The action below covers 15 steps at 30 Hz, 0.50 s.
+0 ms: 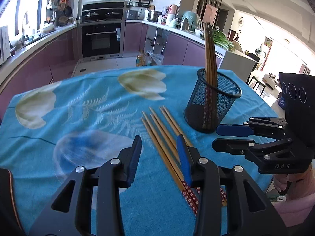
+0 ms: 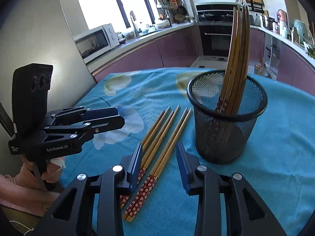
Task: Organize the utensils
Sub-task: 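Move the open right gripper back over the remaining chopsticks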
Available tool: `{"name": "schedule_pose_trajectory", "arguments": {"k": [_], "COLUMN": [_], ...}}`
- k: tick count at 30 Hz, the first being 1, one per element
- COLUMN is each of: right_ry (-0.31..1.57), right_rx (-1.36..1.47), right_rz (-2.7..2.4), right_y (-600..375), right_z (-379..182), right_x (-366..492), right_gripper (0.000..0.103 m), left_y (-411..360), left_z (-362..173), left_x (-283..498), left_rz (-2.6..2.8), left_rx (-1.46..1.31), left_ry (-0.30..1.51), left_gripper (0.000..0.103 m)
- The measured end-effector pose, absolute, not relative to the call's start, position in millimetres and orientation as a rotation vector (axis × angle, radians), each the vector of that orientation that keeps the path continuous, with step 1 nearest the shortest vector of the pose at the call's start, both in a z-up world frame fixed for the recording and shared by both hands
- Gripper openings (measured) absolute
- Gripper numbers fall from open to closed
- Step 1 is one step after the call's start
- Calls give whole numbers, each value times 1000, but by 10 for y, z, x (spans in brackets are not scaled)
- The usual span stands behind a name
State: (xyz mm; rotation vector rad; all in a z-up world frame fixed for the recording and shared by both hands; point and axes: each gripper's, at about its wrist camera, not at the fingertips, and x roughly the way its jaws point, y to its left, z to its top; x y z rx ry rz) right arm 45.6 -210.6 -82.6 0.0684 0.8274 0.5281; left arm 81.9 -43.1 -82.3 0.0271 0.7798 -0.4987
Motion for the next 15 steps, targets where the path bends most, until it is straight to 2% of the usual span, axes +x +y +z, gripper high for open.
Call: {"name": "schedule_pose_trajectory", "arguments": {"k": [15], "right_ry": [899], "right_rx": [83], "right_rz": [477], "right_y": [-2060], "right_z": [-1053], "right_x": [510], "right_gripper": [32], "left_y": [-495], "left_z": [-1108], "left_x": [840], "left_rz": [-504], "left_rx": [16], "left_ry": [886], "left_gripper": [37]}}
